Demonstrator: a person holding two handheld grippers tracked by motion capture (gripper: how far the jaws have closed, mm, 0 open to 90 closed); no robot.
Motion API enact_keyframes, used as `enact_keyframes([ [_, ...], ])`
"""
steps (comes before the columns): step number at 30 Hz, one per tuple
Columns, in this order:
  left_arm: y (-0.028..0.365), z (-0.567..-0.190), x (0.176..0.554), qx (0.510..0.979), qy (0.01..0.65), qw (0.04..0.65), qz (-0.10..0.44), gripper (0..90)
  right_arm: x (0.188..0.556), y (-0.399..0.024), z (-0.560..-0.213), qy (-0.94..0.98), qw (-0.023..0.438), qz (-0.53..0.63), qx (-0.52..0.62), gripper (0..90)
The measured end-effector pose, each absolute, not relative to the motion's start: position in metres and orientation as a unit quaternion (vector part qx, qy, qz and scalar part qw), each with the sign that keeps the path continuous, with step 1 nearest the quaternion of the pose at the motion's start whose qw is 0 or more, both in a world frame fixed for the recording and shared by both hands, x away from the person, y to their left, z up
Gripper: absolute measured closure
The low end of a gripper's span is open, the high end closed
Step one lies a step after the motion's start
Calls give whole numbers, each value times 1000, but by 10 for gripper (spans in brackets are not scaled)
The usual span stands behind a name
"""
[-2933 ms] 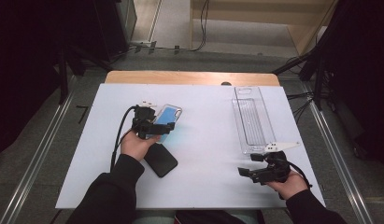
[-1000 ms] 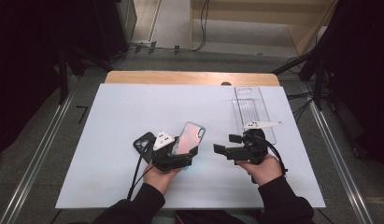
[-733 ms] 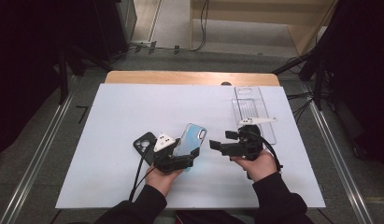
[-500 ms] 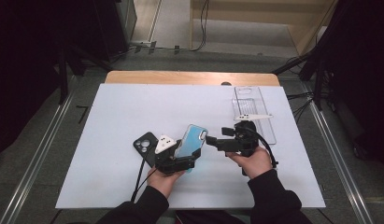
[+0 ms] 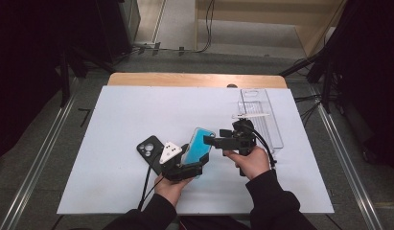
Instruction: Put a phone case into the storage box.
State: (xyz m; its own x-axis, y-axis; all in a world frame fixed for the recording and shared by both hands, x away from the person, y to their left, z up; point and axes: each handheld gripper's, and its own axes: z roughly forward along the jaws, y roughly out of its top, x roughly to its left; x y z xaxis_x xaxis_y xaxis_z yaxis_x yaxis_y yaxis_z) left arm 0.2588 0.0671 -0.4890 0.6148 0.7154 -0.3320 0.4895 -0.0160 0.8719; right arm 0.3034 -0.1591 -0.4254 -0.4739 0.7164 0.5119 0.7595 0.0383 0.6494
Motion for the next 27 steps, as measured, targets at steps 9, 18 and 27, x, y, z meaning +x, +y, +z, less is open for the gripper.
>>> enact_keyframes([
  [9, 64, -486, 256, 696, 442, 559, 92, 160, 313, -156, -433, -694, 80, -465, -544, 406],
  [18, 61, -486, 256, 696, 448, 554, 89, 160, 319, -159, -437, -671, 108, -473, -560, 740],
  [27, 60, -484, 257, 701, 442, 553, 92, 159, 317, -160, -433, -666, 119, -482, -556, 762],
])
